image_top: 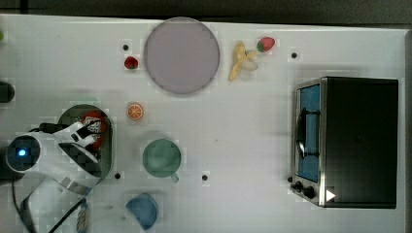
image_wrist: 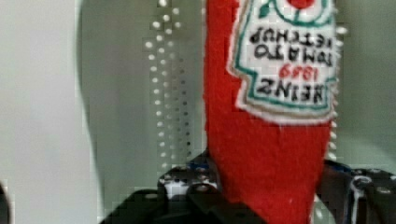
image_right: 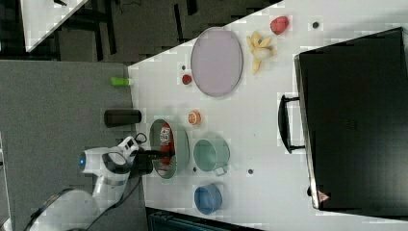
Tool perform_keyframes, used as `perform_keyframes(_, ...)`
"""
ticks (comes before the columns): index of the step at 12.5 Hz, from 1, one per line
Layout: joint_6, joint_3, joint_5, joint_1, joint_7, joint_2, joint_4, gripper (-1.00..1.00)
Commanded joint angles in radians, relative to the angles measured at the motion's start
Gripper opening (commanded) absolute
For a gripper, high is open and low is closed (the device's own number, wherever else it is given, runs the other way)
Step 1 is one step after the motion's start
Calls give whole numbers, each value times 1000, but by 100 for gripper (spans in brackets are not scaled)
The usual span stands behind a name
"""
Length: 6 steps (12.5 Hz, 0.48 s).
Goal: Pick ketchup from strainer and place it on the table
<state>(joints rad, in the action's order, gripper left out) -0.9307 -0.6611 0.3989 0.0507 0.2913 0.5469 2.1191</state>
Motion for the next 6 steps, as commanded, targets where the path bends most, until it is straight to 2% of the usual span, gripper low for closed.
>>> perform_keyframes(1, 83, -69, -124, -37, 46, -169, -59, 21)
perform_keyframes(3, 167, -72, -216, -53, 27, -227, -114, 21)
perform_keyframes(6, 383, -59, -233, -92, 0, -245, -248, 21)
